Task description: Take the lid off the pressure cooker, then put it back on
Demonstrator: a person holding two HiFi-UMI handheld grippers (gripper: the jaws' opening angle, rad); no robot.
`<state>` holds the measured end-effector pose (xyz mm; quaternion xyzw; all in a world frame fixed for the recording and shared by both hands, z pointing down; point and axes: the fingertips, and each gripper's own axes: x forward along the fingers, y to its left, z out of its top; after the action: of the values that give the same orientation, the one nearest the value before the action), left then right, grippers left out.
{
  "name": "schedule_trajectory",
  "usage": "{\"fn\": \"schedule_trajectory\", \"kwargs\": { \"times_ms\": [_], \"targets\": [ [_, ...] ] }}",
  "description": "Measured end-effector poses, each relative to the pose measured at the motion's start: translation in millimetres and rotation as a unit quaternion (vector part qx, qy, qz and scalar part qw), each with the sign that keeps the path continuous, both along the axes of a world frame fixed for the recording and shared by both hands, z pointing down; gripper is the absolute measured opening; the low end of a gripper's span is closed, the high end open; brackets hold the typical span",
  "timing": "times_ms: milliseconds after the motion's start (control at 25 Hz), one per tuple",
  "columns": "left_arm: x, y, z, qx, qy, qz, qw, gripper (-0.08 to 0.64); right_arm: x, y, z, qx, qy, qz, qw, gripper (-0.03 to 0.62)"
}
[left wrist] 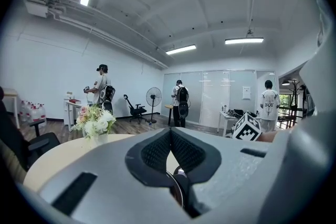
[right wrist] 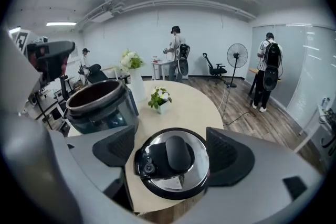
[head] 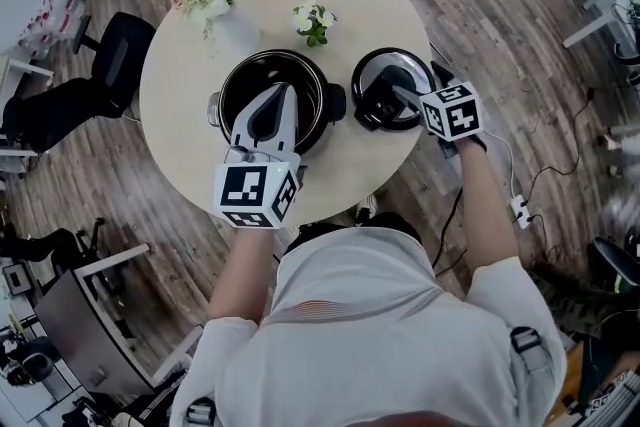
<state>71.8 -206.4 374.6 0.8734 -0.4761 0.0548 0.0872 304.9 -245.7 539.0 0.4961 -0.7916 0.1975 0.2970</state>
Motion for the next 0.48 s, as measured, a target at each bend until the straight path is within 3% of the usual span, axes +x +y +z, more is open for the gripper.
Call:
{"fn": "schedule_trajectory", "kwargs": {
  "times_ms": [480],
  "targets": [
    [-10,5,14,-0.016,-0.011,-0.039,0.9990,0.004,1,-34,123,-0.098,0.030,-0.042,0.994,0.425]
  ]
}}
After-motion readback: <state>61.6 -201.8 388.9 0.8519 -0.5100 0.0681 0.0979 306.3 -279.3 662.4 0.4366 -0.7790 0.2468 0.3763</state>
